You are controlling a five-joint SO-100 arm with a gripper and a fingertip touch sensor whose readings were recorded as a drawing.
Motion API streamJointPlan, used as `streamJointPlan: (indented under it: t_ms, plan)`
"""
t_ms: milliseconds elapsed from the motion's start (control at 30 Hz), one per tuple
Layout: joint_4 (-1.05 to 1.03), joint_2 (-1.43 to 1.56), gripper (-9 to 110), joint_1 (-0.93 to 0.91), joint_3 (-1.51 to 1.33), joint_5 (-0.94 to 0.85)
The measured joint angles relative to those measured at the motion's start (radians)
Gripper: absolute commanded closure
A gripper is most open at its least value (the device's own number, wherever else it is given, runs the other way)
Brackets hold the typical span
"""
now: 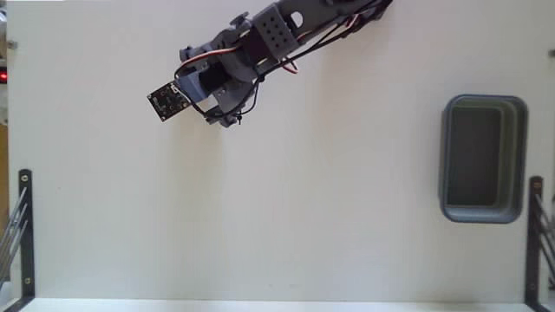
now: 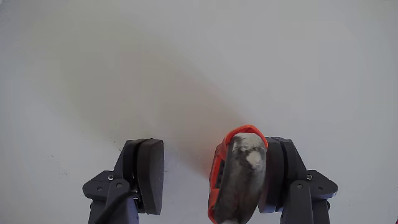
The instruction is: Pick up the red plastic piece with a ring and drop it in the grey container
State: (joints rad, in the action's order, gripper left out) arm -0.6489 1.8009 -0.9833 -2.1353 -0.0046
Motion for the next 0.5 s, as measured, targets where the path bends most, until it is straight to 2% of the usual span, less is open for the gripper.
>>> streamJointPlan:
  t_ms: [500]
  plan:
    - [0.000, 0.000, 20, 0.000, 0.000, 0.000]
